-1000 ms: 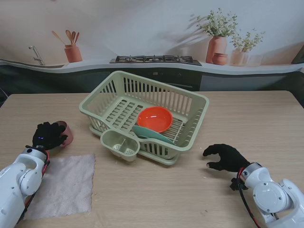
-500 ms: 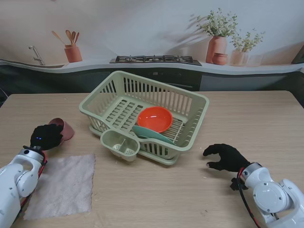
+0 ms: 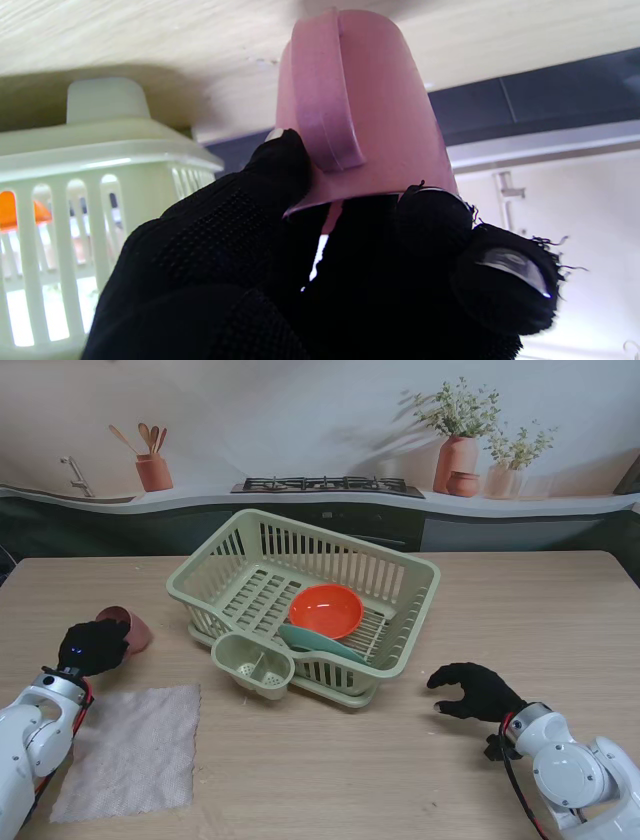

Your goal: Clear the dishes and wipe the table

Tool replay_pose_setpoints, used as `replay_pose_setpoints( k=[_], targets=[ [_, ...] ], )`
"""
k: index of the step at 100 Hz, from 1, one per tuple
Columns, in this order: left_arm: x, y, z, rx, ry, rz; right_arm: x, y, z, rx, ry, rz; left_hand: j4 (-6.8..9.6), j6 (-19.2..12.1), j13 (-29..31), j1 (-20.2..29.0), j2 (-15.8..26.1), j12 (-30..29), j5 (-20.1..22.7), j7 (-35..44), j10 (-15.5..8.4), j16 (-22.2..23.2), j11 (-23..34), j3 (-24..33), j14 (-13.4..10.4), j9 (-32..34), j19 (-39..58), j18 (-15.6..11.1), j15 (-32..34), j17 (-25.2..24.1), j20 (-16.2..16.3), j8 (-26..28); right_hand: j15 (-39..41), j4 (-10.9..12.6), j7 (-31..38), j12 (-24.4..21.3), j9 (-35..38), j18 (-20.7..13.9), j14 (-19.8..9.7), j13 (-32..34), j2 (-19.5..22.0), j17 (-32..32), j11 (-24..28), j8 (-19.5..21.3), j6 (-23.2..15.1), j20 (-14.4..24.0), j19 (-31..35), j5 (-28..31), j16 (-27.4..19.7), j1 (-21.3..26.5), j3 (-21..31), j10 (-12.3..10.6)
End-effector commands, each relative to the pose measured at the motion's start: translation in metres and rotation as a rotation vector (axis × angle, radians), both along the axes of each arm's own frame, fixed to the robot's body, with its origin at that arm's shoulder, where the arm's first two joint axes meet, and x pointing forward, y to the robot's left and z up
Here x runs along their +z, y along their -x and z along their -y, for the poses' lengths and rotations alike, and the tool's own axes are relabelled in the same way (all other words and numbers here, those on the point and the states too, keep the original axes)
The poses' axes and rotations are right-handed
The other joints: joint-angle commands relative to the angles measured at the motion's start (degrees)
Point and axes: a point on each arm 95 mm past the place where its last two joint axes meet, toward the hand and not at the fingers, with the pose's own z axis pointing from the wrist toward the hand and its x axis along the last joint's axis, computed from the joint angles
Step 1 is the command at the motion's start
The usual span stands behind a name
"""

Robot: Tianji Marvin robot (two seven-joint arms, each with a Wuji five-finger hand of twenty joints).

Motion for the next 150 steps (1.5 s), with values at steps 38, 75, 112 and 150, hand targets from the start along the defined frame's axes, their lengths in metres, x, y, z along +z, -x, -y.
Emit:
replay_pose_setpoints(
  k=[38, 75, 112, 150],
  targets=[
    [0.033, 0.008, -0.014, -0.038, -0.033, 0.055, -0.002, 0.002, -0.002, 0.01, -0.003, -0.012, 0.14, -5.84, 3.2, 6.31, 3.3, 3.57, -2.61, 9.62, 3.37, 4.58, 9.63, 8.84, -0.38, 0.68, 14.6, -8.0, 6.89, 4.64, -1.88, 7.56, -0.86, -0.25, -0.39, -0.47, -1.36, -0.84, -1.52, -1.59, 0.27, -0.58, -0.45, 0.42, -0.38, 0.66, -0.33, -1.42, -0.2, -2.18, -1.2, -0.89],
    [0.068, -0.007, -0.013, -0.102, 0.02, 0.112, -0.002, 0.002, -0.002, 0.014, -0.005, -0.009, 0.09, -6.18, 3.17, 6.13, 3.15, 3.71, -2.55, 9.05, 3.25, 4.62, 9.3, 8.87, -0.43, 0.71, 14.9, -8.1, 6.88, 4.61, -2.36, 7.85, -0.93, -0.24, -0.42, -0.47, -1.33, -0.91, -1.55, -1.66, 0.21, -0.55, -0.46, 0.44, -0.34, 0.66, -0.3, -1.37, -0.22, -2.09, -1.16, -0.9],
    [0.107, -0.031, -0.006, -0.146, 0.057, 0.12, -0.001, 0.002, 0.001, 0.015, -0.006, 0.001, 0.19, -6.17, 2.94, 6.3, 3.43, 3.89, -2.71, 8.8, 3.29, 4.67, 9.38, 8.48, -0.47, 0.46, 14.98, -8.14, 6.77, 4.55, -2.63, 7.97, -0.93, -0.25, -0.44, -0.47, -1.3, -0.89, -1.48, -1.68, 0.11, -0.57, -0.46, 0.45, -0.32, 0.65, -0.3, -1.37, -0.22, -2.07, -1.14, -0.9],
    [0.153, -0.055, 0.02, -0.258, 0.088, 0.098, 0.0, 0.002, 0.003, 0.014, -0.006, 0.007, 0.28, -6.43, 2.87, 6.31, 3.62, 3.94, -2.88, 8.8, 3.1, 4.79, 9.46, 8.05, -0.78, 0.31, 15.1, -8.47, 6.87, 4.38, -2.89, 8.13, -0.94, -0.27, -0.48, -0.5, -1.34, -0.97, -1.55, -1.66, 0.09, -0.61, -0.53, 0.45, -0.33, 0.62, -0.34, -1.29, -0.23, -2.13, -1.2, -0.91]
  ],
)
